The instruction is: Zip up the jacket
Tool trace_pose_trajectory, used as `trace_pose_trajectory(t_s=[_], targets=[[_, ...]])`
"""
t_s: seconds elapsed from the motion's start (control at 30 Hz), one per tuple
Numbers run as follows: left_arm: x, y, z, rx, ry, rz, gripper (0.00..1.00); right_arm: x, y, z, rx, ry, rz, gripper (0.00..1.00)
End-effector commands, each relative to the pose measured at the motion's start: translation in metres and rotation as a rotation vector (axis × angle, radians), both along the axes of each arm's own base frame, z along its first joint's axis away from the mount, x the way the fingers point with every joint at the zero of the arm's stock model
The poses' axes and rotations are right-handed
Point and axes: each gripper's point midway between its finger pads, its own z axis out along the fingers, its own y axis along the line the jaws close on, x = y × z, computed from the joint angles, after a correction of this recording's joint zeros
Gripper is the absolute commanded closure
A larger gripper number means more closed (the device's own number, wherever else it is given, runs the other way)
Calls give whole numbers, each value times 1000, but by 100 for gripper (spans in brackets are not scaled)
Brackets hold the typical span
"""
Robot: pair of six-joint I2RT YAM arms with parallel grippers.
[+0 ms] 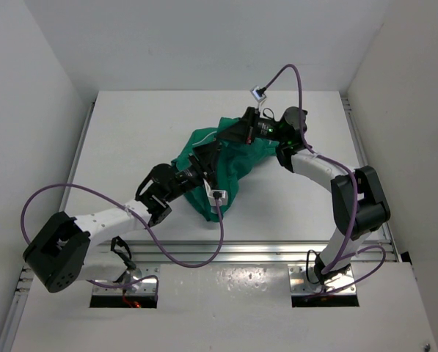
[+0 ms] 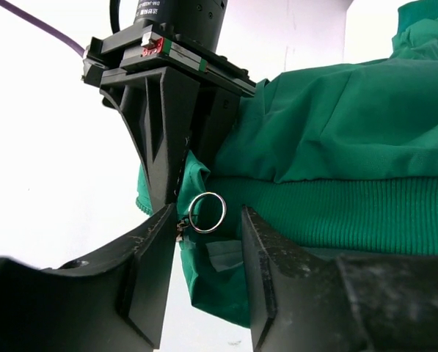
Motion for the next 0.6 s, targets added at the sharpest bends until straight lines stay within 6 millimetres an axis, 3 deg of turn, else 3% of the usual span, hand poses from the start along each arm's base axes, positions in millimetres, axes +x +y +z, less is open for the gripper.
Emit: trace_pose_trajectory(t_s=[0.0, 0.37, 0.57], targets=[[-9, -8, 20, -34, -67, -39, 55, -6, 4, 21, 39, -83, 11, 100], [-11, -9, 26, -44, -68, -50, 70, -3, 4, 22, 41, -89, 9, 100], [-15, -7, 25, -29, -52, -59, 73, -3, 6, 21, 39, -93, 13, 100]])
